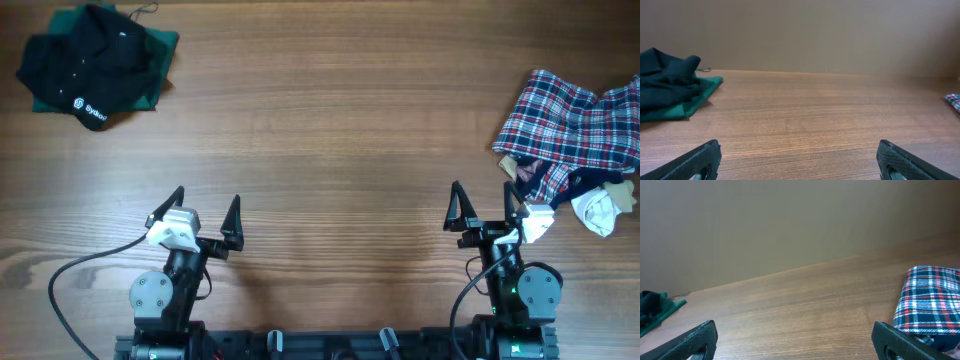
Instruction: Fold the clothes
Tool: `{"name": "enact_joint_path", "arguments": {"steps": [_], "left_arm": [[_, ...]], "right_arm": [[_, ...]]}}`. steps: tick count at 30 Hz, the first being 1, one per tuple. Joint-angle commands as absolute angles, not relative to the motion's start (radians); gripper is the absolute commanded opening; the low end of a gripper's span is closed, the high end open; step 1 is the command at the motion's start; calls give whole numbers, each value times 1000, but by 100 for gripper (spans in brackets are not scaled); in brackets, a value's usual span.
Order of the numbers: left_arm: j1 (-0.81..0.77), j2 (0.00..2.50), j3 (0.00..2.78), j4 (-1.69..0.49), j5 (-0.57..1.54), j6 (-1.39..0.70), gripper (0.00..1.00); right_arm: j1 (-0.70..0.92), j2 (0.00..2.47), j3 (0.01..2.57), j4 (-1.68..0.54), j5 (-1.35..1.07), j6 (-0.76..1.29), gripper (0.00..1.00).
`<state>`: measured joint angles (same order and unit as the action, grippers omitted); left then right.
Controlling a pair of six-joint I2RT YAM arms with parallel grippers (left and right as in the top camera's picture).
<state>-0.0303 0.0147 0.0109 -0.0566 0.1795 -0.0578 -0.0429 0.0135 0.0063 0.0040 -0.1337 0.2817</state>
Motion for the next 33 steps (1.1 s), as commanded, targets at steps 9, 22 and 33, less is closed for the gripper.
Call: {"name": "enact_joint_path", "arguments": {"steps": [9, 22, 33], "left_arm": [[-24, 16, 6, -61, 170, -57, 100], [-24, 16, 6, -61, 170, -57, 100], [-24, 16, 6, -61, 170, -57, 100]], "right_arm": [[-43, 14, 5, 8, -123, 265, 100], [-43, 14, 5, 22, -101, 949, 100], [-43, 46, 132, 398, -338, 661, 100]]}}
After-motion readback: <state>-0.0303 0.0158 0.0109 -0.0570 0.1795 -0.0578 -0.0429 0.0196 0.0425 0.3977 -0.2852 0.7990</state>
